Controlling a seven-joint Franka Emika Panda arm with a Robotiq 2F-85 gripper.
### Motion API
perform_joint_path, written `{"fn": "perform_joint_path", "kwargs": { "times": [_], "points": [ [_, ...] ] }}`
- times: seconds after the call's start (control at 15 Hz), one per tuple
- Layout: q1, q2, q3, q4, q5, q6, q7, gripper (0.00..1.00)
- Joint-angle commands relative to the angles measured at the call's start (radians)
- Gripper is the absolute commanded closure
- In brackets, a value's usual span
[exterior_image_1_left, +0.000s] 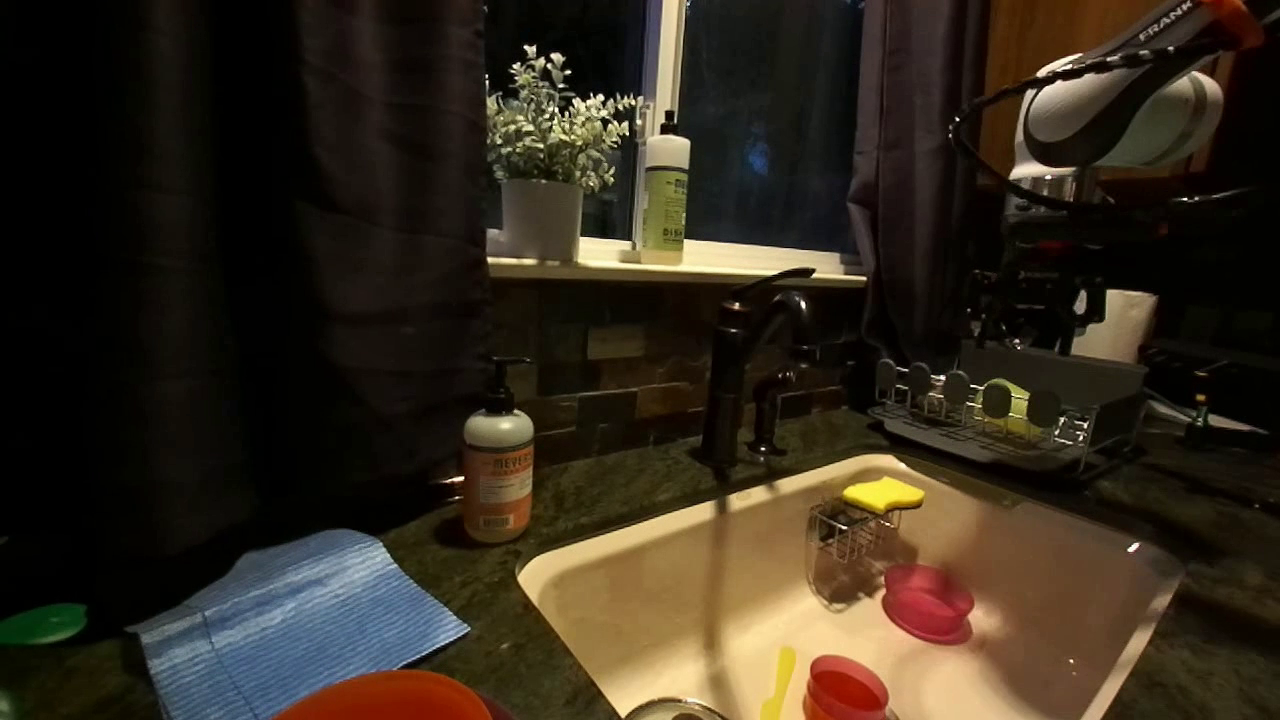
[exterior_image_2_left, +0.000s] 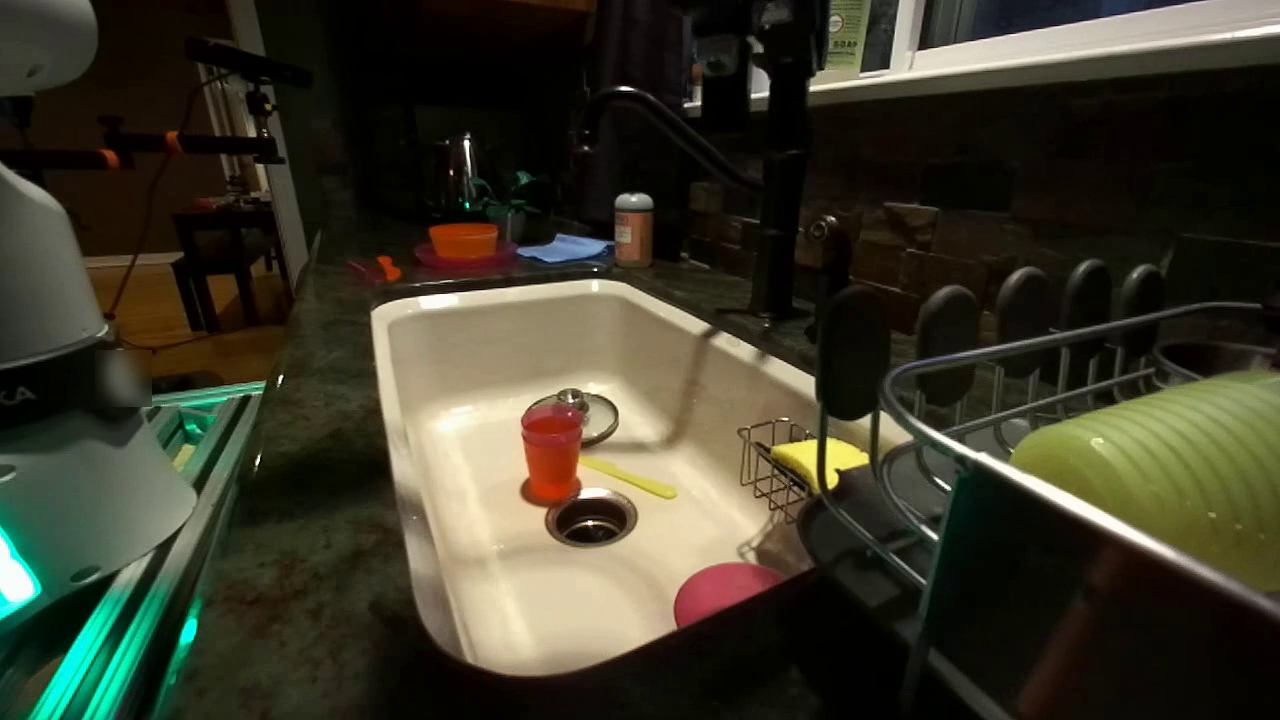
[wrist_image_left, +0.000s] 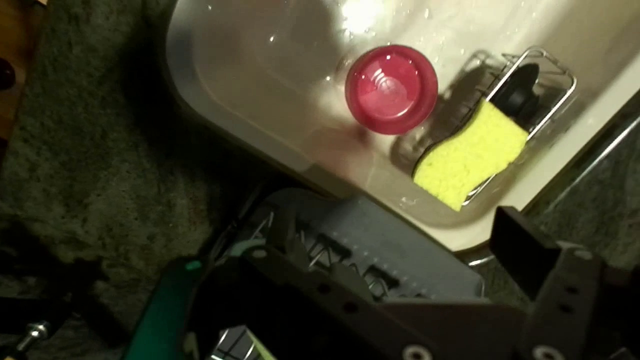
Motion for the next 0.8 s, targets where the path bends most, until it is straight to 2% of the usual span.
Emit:
{"fn": "perform_joint_path", "kwargs": {
  "times": [0.0, 0.2, 0.27, 0.73],
  "points": [
    [0.018, -0.059, 0.009, -0.101, 0.074, 0.034, -0.191, 0.0],
    [0.051, -0.062, 0.03, -0.139, 0.124, 0.026, -0.326, 0.0],
    [0.013, -0.032, 0.041, -0.091, 0.087, 0.008, -0.252, 0.0],
    [0.033, -0.036, 0.051, -0.113, 0.104, 0.008, -0.306, 0.0]
  ]
}}
